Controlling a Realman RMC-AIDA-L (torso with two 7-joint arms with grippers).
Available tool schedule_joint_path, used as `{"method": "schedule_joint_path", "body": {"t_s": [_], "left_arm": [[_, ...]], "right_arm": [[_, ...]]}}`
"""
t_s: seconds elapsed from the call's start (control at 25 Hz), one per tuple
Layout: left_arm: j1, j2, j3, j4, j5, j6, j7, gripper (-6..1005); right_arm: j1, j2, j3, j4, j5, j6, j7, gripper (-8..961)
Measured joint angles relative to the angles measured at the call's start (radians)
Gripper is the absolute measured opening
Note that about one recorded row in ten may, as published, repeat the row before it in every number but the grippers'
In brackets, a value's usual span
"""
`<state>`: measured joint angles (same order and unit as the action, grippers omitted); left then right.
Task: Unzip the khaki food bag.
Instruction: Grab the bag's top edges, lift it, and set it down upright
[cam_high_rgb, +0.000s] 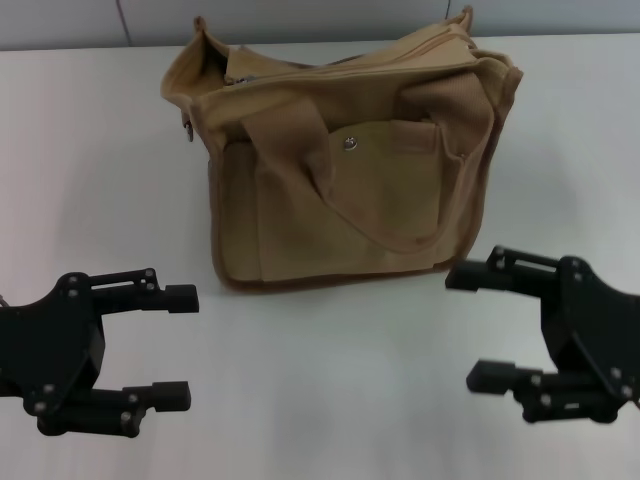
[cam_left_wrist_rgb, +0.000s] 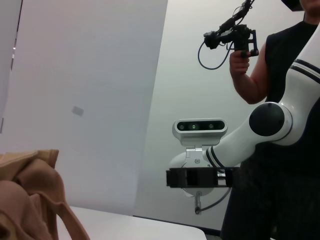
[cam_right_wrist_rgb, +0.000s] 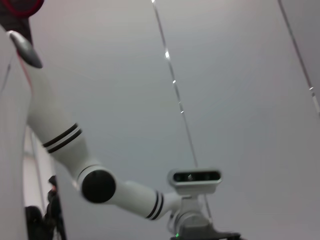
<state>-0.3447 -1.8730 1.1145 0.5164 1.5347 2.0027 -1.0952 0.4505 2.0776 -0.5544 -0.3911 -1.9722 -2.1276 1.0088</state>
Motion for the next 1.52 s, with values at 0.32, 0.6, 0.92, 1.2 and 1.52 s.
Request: {"method": "schedule_joint_path", "body": {"t_s": [0.32,0.6,0.92,1.2,1.52], "left_arm": [[-0.013,-0.005,0.0,0.009,0.011,-0.006,-0.006,769],[-0.036,-0.016,-0.011,0.01,0.046,-0.021,-0.006,755],[-0.035,-0.019,-0.058,0.009,0.048,-0.046,-0.006,739],[0.019,-0.074,-0.132,0.024,0.049,-0.268,0.009,725],[0.045,-0.194,-0.223,0.05,0.042,-0.43,0.139,709]], "right_arm": [[0.003,0.001,-0.092,-0.002,-0.001,0.02,-0.004,775],[0.009,0.004,-0.103,0.002,-0.001,0.045,-0.004,774],[0.008,0.006,-0.102,0.004,0.006,0.082,-0.004,774],[-0.001,0.007,-0.098,0.004,0.008,0.108,-0.004,773],[0.0,0.006,-0.096,0.029,0.01,0.145,-0.004,772]]}}
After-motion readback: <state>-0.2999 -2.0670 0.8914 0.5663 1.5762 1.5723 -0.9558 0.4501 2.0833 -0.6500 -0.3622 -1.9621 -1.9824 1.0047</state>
